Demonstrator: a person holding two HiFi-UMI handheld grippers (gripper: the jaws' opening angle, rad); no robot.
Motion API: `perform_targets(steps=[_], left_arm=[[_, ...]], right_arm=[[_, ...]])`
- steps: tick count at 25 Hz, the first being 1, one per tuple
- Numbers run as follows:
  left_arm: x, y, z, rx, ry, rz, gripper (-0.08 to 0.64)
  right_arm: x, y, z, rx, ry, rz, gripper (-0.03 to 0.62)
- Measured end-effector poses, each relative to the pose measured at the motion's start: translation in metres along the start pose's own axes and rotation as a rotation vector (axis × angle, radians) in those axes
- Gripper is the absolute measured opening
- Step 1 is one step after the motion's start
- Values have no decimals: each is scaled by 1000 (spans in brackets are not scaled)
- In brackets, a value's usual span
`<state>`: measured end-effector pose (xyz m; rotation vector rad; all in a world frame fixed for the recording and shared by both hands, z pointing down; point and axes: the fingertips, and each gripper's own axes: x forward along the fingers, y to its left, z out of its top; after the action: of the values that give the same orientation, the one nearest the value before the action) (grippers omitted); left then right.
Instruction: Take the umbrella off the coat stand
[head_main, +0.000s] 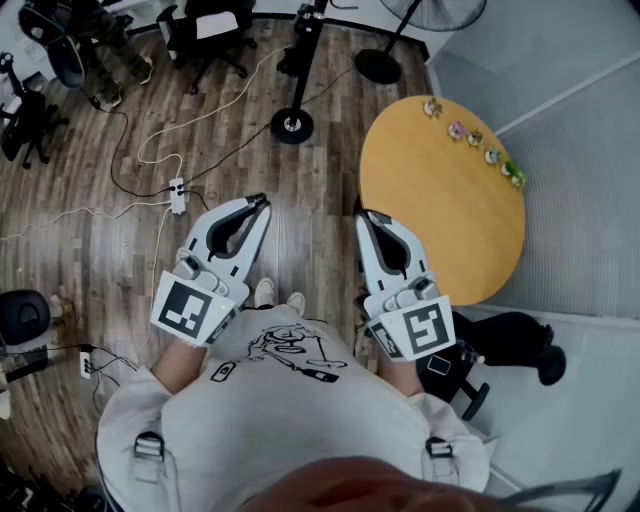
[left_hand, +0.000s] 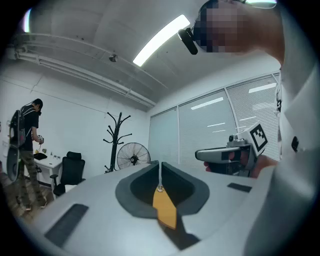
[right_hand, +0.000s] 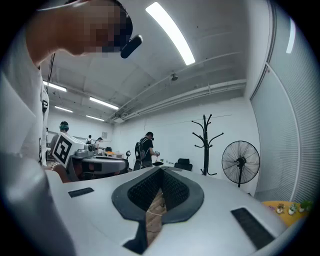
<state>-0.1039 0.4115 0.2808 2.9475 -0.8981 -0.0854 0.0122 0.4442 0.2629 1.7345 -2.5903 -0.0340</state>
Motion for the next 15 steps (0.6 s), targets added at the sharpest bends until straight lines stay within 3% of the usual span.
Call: perform_targets(steps=[15], left_arm=[[-10,19,8,8,0,19,21]], right_arm=[[13,17,0,8,-18,4,17]])
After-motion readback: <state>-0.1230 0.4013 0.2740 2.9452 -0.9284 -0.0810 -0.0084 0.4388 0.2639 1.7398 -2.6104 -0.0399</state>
